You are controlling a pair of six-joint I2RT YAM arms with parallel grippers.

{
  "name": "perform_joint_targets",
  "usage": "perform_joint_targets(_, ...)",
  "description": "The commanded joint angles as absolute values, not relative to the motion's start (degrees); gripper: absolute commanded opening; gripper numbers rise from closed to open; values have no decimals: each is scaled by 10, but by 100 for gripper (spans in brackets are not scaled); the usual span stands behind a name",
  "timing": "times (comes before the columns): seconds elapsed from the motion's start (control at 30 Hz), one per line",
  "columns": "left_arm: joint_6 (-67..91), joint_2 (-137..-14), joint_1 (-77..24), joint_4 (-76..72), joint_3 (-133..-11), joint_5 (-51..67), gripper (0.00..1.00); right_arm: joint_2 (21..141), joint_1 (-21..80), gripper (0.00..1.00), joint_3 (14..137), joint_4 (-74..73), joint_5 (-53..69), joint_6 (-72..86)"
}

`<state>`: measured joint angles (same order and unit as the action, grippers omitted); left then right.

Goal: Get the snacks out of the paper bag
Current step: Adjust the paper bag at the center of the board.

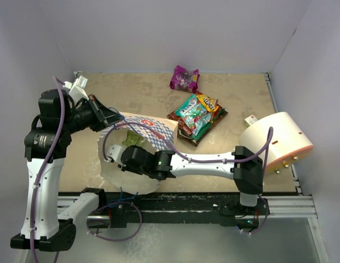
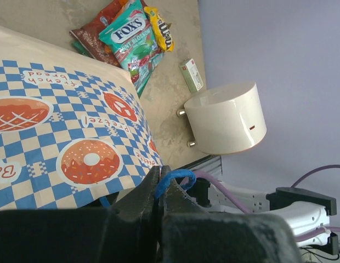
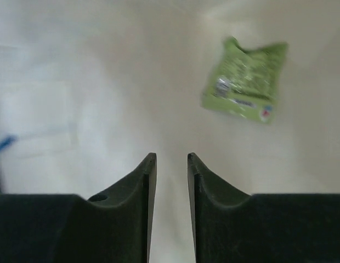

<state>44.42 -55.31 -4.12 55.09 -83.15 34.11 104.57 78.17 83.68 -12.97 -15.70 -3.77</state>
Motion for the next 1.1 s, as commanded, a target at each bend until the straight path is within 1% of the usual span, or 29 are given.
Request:
perform_joint_targets(0.0,444,-533,-38,572,-864,305,0,1044,770,30,838,-163,-312,-110)
perform_joint_targets(0.1,439,-525,-38,595,-869,278,0,1038,749,28,809,-146,-334,-137)
perform_joint_targets(0.2,438,-520,-38,604,-860,277,0,1027,724,28,785,-121,-334,-155)
perform_joint_targets(0.33,439,-518,-38,602,-852,281,0,1025,689,28,784,-113,-325,-170)
perform_joint_targets(0.53,439,-528,-38,596,-859,284,0,1017,648,30,775,-67,-295,-205)
perform_joint_targets(0.77,439,-543,-38,587,-859,290,0,1014,631,35,763,-15,-233,-279)
perform_joint_targets(0.83,439,-545,-38,584,-856,293,0,1015,631,38,767,-17,-208,-265)
perform_joint_targets(0.97,444,-550,-38,572,-844,309,0,1011,632,44,764,-25,-164,-143)
perform_joint_targets(1.07,446,-554,-38,560,-838,330,0,1002,635,50,736,15,-123,-55)
